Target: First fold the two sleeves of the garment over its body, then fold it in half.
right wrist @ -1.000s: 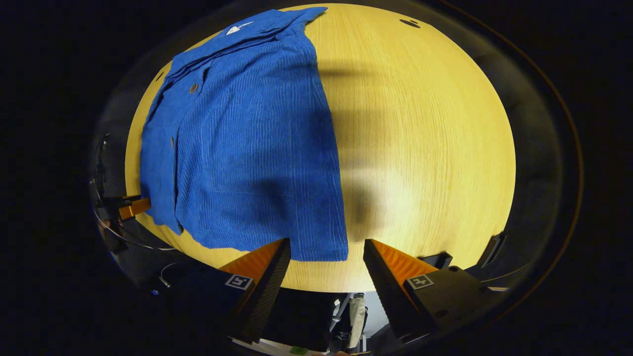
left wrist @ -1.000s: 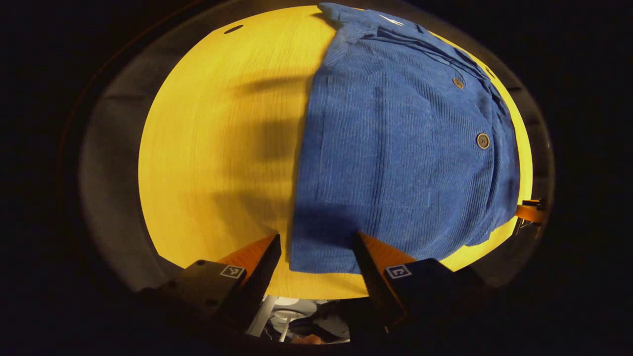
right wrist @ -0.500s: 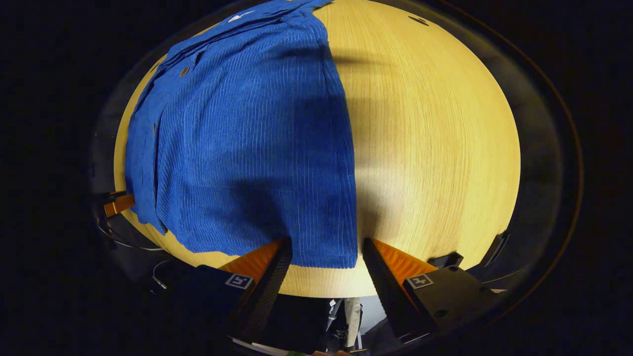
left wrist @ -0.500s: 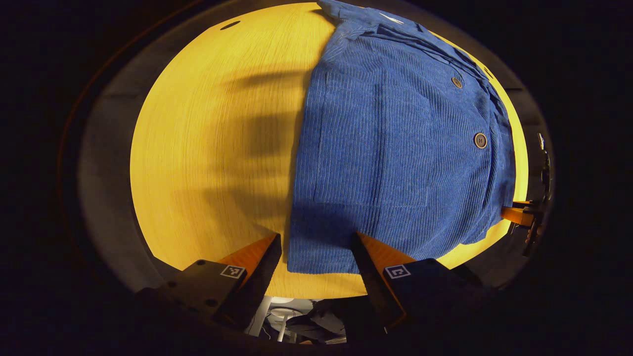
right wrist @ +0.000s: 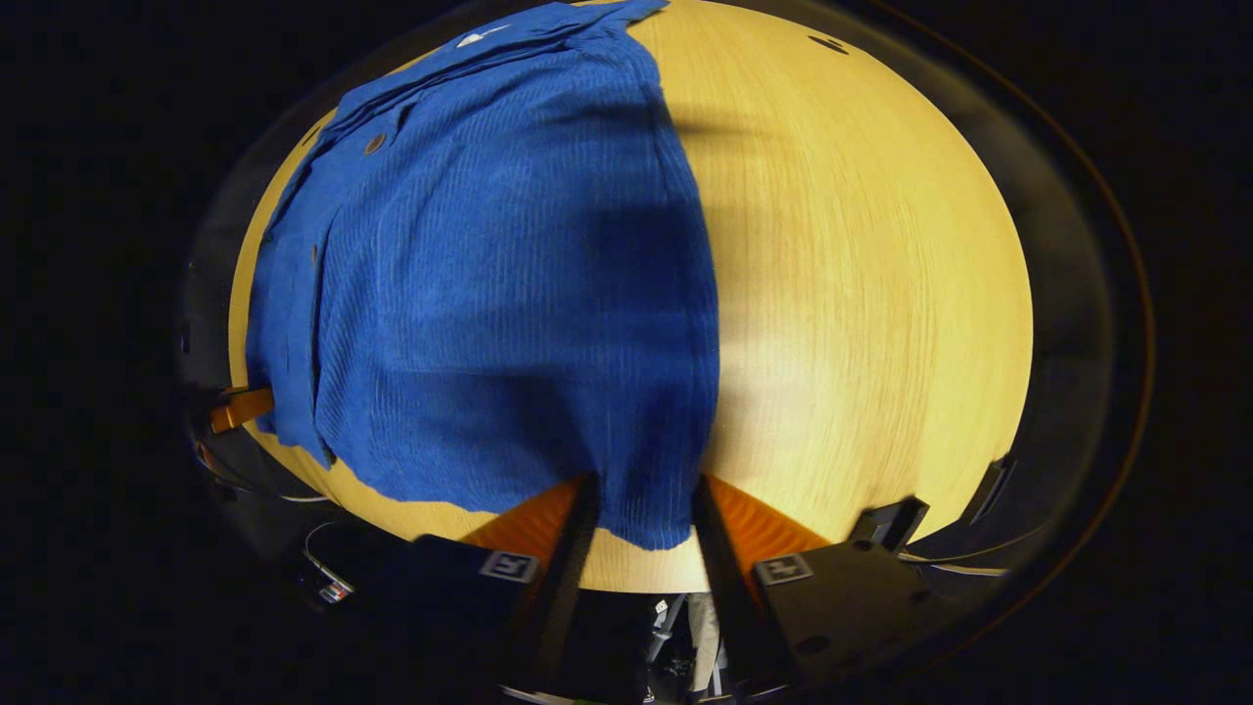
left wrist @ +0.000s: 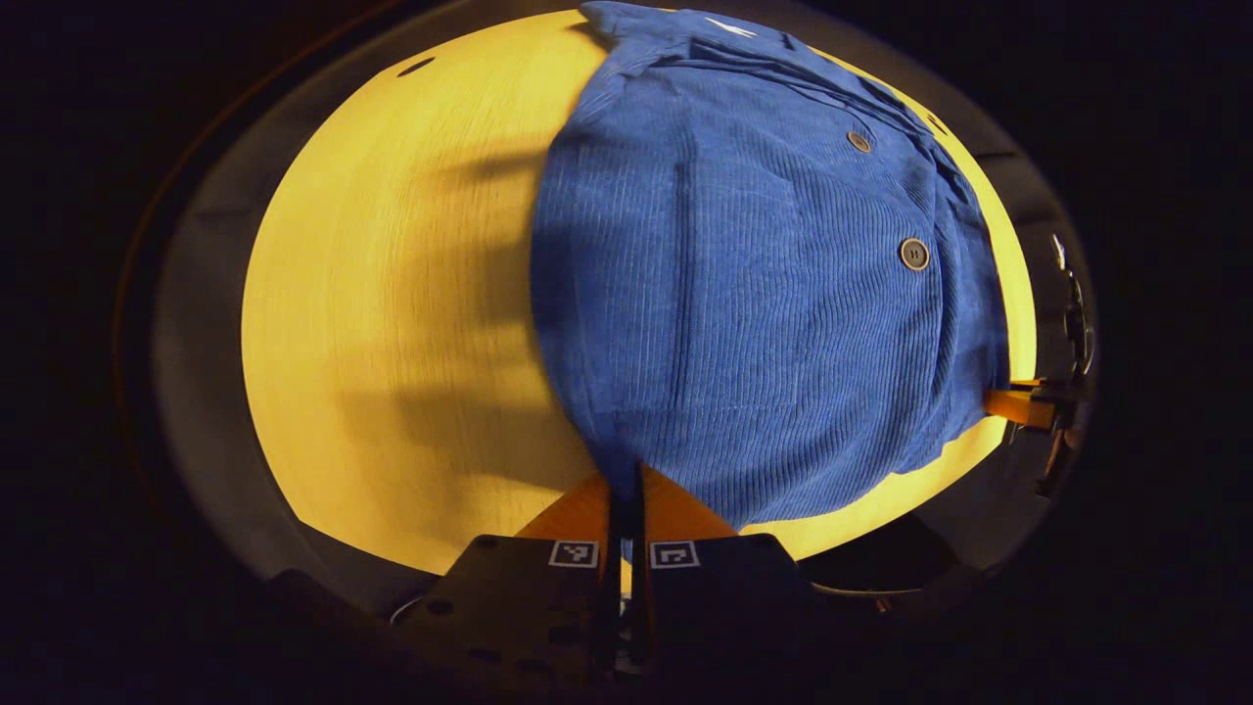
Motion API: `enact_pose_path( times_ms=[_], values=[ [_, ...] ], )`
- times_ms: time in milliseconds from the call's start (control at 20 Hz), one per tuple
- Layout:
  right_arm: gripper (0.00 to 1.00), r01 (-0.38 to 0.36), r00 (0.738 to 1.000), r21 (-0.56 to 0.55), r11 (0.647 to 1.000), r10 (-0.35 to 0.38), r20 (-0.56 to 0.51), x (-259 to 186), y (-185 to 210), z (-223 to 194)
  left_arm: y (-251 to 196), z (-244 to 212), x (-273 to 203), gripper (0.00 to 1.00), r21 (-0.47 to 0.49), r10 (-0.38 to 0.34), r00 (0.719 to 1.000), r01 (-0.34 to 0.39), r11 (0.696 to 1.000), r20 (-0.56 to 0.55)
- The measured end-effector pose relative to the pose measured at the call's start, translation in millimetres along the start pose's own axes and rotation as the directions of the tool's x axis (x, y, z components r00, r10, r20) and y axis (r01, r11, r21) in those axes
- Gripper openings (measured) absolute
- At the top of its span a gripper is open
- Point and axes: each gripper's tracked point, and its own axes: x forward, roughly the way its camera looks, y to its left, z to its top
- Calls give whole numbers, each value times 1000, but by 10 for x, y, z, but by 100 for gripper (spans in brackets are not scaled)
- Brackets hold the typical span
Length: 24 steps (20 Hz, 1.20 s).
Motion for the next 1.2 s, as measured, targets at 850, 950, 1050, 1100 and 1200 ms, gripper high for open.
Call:
enact_pose_path(
  times_ms=[850, 950, 1050, 1100, 1200],
  values=[
    [5, -108, 864, -7, 994, 97, 494, -1815, 388, 856, -35, 615, -1639, 0, 133, -127, 869, 71, 988, 478],
    [5, -81, 806, -20, 997, 77, 587, -2201, 427, 1176, 39, 804, -2092, 0, 118, -132, 809, 78, 990, 572],
    [5, -20, 748, -46, 999, 45, 662, -2506, 391, 1521, 127, 998, -2524, 0, 66, -133, 735, 120, 991, 665],
    [5, 7, 720, -60, 998, 36, 693, -2641, 394, 1723, 175, 1113, -2733, 0, 35, -133, 704, 152, 988, 698],
    [5, 44, 648, -76, 996, 30, 761, -2915, 434, 2183, 204, 1087, -3110, 0, -13, -113, 653, 185, 983, 749]
  ],
)
